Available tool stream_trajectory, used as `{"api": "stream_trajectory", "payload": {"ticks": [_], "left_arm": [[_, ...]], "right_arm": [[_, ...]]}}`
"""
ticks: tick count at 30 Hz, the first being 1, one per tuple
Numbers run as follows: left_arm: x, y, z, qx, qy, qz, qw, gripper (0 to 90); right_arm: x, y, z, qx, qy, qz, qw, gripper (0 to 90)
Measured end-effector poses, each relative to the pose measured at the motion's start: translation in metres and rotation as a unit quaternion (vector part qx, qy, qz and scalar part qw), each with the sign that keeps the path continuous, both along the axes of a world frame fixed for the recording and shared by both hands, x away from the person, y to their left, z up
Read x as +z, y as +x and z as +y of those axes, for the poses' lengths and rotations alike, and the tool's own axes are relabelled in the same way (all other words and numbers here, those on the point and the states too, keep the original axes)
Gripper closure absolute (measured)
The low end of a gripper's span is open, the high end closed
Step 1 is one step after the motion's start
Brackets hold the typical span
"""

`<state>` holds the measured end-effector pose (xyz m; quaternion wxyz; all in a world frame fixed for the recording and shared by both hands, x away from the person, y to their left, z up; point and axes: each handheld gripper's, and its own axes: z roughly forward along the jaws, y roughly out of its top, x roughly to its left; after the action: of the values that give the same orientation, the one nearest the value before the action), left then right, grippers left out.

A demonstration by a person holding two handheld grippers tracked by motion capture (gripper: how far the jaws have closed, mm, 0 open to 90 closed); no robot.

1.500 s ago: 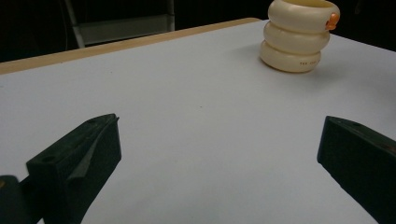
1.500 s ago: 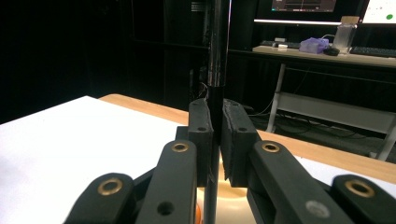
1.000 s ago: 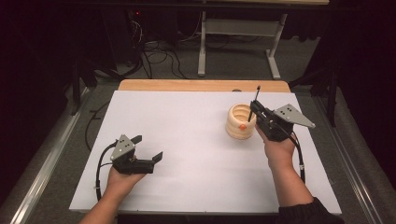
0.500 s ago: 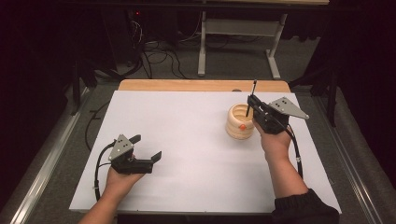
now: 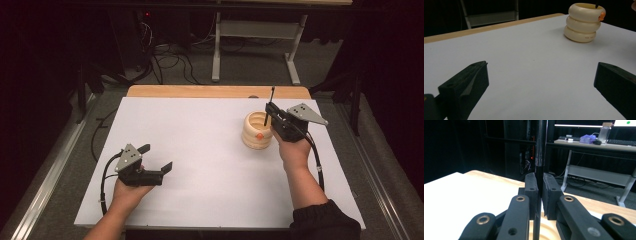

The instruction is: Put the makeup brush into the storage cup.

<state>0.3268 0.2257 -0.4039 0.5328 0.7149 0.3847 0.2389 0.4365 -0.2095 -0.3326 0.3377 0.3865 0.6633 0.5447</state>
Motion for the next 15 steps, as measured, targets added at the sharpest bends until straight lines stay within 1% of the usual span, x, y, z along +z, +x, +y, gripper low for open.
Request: {"api": "stream_trajectory", "payload": {"ticks": [2,3,4,5,6,9,14,15], "left_arm": [[-0.0001,0.0002,0.0002,-0.002,0.003,0.001,1.0000,0.4],[-0.0002,0.0003,0.0001,-0.002,0.003,0.001,1.0000,0.4],[-0.0003,0.0003,-0.0002,-0.002,0.002,0.001,1.0000,0.4],[-0.0003,0.0003,-0.0002,-0.002,0.002,0.001,1.0000,0.4],[-0.0004,0.0003,-0.0005,-0.001,0.001,0.000,1.0000,0.4],[-0.0002,0.0003,0.0002,-0.002,0.004,0.000,1.0000,0.4],[-0.0003,0.0003,0.0004,-0.001,0.004,0.000,1.0000,0.4],[-0.0003,0.0003,0.0003,-0.002,0.004,0.000,1.0000,0.4]], "right_arm": [[-0.0009,0.0001,0.0008,0.000,0.002,0.003,1.0000,85.9],[-0.0012,0.0006,0.0005,0.003,-0.001,0.000,1.0000,85.9],[-0.0016,0.0003,0.0011,0.002,0.002,0.004,1.0000,85.9],[-0.0019,0.0006,0.0010,0.001,0.000,0.005,1.0000,85.9],[-0.0024,0.0012,0.0009,0.001,-0.002,0.003,1.0000,85.9],[-0.0044,0.0023,0.0003,0.001,0.000,0.008,1.0000,85.8],[-0.0089,0.0039,-0.0017,-0.003,0.002,0.015,0.9999,85.8],[-0.0099,0.0042,-0.0024,0.000,0.001,0.017,0.9999,85.8]]}}
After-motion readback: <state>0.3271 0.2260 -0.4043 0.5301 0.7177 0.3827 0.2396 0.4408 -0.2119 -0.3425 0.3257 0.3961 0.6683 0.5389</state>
